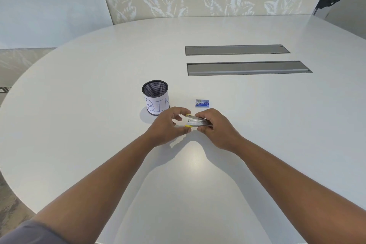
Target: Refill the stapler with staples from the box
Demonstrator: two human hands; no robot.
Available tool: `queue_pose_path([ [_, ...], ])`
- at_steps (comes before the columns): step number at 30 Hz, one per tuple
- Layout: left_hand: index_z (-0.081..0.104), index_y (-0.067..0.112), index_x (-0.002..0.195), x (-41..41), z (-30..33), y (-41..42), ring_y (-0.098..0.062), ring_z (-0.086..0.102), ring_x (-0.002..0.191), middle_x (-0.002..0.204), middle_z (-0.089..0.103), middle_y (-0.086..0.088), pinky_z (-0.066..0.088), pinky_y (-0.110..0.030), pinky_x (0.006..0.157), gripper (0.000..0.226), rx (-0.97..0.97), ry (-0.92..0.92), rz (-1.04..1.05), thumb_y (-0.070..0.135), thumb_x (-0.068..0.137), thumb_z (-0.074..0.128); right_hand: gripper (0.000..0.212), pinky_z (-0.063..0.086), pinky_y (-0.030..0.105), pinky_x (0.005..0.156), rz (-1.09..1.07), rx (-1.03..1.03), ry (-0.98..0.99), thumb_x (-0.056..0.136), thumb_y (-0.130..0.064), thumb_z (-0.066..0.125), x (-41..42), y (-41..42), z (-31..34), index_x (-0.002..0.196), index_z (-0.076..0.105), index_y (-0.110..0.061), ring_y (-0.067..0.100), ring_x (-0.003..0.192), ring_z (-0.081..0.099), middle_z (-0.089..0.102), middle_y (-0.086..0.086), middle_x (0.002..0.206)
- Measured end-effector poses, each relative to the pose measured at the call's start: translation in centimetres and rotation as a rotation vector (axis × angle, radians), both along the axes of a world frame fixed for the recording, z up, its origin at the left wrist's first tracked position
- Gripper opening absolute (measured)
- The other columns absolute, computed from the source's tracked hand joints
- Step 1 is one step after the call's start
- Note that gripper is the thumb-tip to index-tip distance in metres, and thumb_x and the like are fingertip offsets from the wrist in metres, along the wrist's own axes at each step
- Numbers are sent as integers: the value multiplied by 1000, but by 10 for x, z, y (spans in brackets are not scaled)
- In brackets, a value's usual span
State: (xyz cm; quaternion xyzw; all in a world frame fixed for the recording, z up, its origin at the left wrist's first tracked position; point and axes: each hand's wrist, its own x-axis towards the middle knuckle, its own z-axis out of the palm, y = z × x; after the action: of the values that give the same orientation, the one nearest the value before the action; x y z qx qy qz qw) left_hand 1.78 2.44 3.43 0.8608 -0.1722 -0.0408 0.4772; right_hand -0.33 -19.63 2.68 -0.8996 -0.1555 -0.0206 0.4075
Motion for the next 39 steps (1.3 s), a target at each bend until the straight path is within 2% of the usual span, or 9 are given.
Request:
queue_pose_path([
  [2,67,35,119,2,-3,1,-5,60,105,116,66,15,46,-17,79,49,31,4,5,26,76,86,36,40,14,88,11,-21,-2,92,-12,67,1,-1,-3,127,65,-19,12,102,56,60,-1,112],
  [5,67,36,116,5,-9,4,-3,59,107,115,65,17,46,-19,83,47,60,24,7,29,74,87,33,41,17,86,-14,-19,9,91,-14,69,-1,-4,-5,123,67,-21,15,102,59,63,-5,109],
  [7,67,37,116,7,-13,5,-2,59,107,115,64,14,46,-20,83,47,71,48,8,30,74,87,29,46,27,87,-22,-23,12,89,-14,69,-2,-5,-5,118,69,-20,18,100,61,67,-3,107],
  [9,68,38,114,9,-15,6,0,59,103,113,64,11,48,-19,77,46,81,63,14,31,73,87,25,47,34,85,-23,-36,6,87,-17,67,-1,-6,-4,112,71,-17,19,95,61,72,1,102],
  [13,69,35,113,11,-20,5,1,58,97,108,61,15,47,-15,67,46,79,80,-2,28,72,88,22,46,36,84,-26,-80,14,84,-22,63,-1,-8,-7,102,71,-12,20,88,57,71,7,91],
  [18,69,27,114,16,-24,5,4,56,100,109,59,14,43,-14,85,47,96,72,-34,22,72,90,21,48,40,83,-19,-87,11,84,-23,62,-1,-10,-8,98,70,-10,18,88,55,67,5,89],
  [23,69,30,111,19,-23,6,-3,59,106,109,61,11,44,-17,90,44,116,71,-54,23,72,89,26,49,45,84,-18,-97,13,83,-26,60,-2,-8,-4,95,68,-5,15,85,51,66,8,87],
  [32,67,34,112,20,-22,5,-2,57,104,107,59,15,41,-15,88,48,123,71,-59,22,71,90,27,49,49,85,-18,-82,-21,83,-27,59,-1,-9,-9,97,68,-6,16,87,52,67,9,89],
  [39,62,23,132,15,-21,5,-4,55,108,115,57,14,42,-19,94,67,142,73,-32,25,71,91,27,48,45,93,-27,-63,0,88,-15,68,-3,-12,-8,114,70,-10,28,101,59,68,9,104],
])
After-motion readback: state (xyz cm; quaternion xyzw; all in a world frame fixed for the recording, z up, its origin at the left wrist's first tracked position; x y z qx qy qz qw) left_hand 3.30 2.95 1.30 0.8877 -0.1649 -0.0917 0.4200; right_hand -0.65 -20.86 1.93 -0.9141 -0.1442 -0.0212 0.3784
